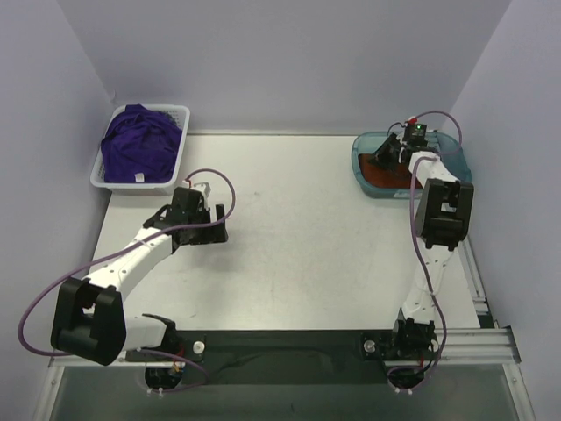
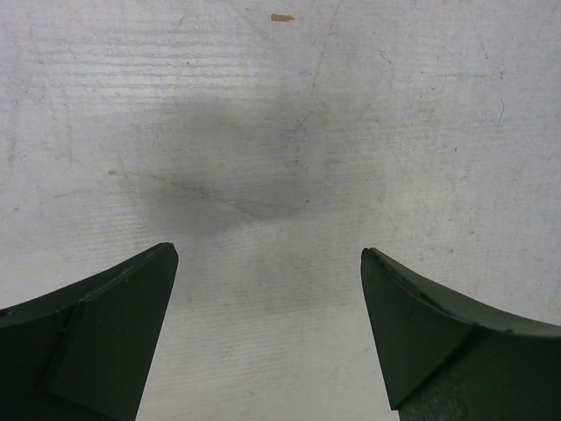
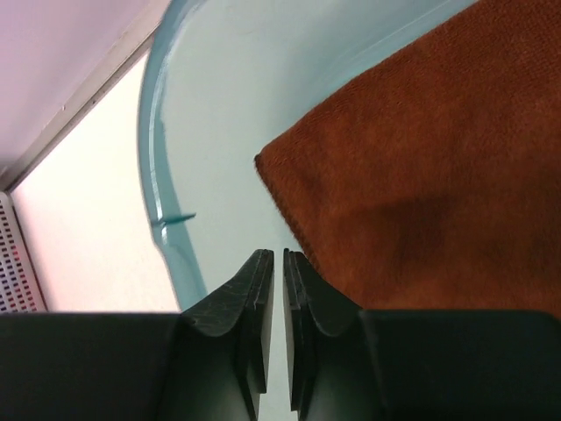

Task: Fold and stack the towels
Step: Neatly place the folded towel into the bin

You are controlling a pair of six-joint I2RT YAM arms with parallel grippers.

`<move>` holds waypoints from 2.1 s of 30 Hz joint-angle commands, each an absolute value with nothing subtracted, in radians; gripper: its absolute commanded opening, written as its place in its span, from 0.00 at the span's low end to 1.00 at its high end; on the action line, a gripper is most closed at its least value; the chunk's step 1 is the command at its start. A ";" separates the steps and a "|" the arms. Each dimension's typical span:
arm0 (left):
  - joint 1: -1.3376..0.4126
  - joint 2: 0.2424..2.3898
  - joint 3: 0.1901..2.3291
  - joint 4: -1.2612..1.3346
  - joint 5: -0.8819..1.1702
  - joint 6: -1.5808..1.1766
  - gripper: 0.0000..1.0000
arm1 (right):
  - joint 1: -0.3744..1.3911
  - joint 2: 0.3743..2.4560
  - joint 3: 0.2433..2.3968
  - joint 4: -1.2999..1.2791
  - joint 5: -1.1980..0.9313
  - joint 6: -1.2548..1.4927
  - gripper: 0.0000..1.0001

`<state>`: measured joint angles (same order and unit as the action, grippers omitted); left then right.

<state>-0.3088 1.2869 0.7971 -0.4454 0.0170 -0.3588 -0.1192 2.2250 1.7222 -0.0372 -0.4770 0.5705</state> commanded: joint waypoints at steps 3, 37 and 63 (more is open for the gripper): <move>-0.313 1.296 0.804 -0.405 0.028 -0.359 0.98 | -0.126 2.307 1.773 0.055 -0.477 0.681 0.10; -0.313 1.235 0.804 -0.408 0.061 -0.368 0.97 | -0.138 1.976 1.602 -0.069 -0.423 0.506 0.42; -0.079 1.371 1.374 -0.565 -0.377 -0.462 0.98 | -0.026 0.677 0.994 -0.491 -0.238 0.408 1.00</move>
<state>-0.1482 1.2953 1.2625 -0.5449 -0.2874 -0.4164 -0.0605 0.7116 1.0435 -0.4568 -0.2180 0.4282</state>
